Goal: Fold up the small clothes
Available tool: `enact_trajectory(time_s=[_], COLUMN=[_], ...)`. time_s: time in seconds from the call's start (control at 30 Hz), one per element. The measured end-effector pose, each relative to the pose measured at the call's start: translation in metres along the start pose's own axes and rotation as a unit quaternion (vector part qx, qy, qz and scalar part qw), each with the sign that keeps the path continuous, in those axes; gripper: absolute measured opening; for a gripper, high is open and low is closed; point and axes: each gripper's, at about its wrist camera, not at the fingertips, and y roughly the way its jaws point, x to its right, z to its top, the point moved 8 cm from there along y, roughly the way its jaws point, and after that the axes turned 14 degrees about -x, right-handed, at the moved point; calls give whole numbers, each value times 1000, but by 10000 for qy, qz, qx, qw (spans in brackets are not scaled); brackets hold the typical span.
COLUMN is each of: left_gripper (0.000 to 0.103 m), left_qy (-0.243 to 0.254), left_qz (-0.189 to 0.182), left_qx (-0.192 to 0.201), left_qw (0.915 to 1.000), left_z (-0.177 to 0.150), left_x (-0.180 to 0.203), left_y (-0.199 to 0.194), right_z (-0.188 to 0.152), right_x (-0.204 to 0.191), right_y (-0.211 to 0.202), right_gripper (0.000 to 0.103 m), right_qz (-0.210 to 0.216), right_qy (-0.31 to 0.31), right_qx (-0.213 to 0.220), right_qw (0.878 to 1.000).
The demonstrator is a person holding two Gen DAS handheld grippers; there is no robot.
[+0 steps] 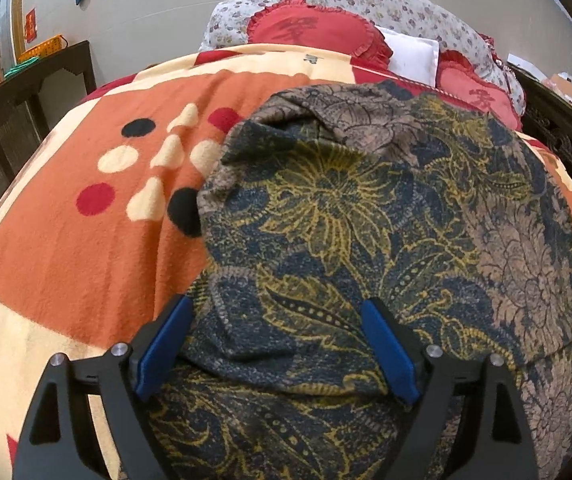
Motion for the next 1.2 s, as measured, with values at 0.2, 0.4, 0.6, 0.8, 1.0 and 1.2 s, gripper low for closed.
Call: enact_trajectory(time_s=[0.2, 0.4, 0.6, 0.8, 1.0, 1.2], left_gripper=[90, 91, 91, 91, 91, 91], left_qy=[2, -1, 0, -9, -8, -24], left_qz=[6, 0, -7, -26, -25, -347], left_qx=[7, 8, 15, 18, 14, 141], left_qw=[10000, 10000, 10000, 10000, 10000, 9993], left_z=[0, 0, 0, 1, 1, 10], left_x=[0, 0, 0, 0, 0, 3], left_y=[0, 0, 0, 1, 1, -20], right_z=[20, 48, 54, 39, -20, -147], right_x=[12, 12, -44, -175, -291, -335], right_y=[28, 54, 27, -50, -62, 33], right_gripper=[36, 31, 6, 6, 6, 6], right_qz=[232, 278, -63, 44, 718, 1065], right_qy=[319, 486, -600, -2178, -3376, -4272], right_qx=[-212, 35, 545, 1439, 1053, -277], right_qw=[9990, 9984, 9967, 9653, 9326, 8974])
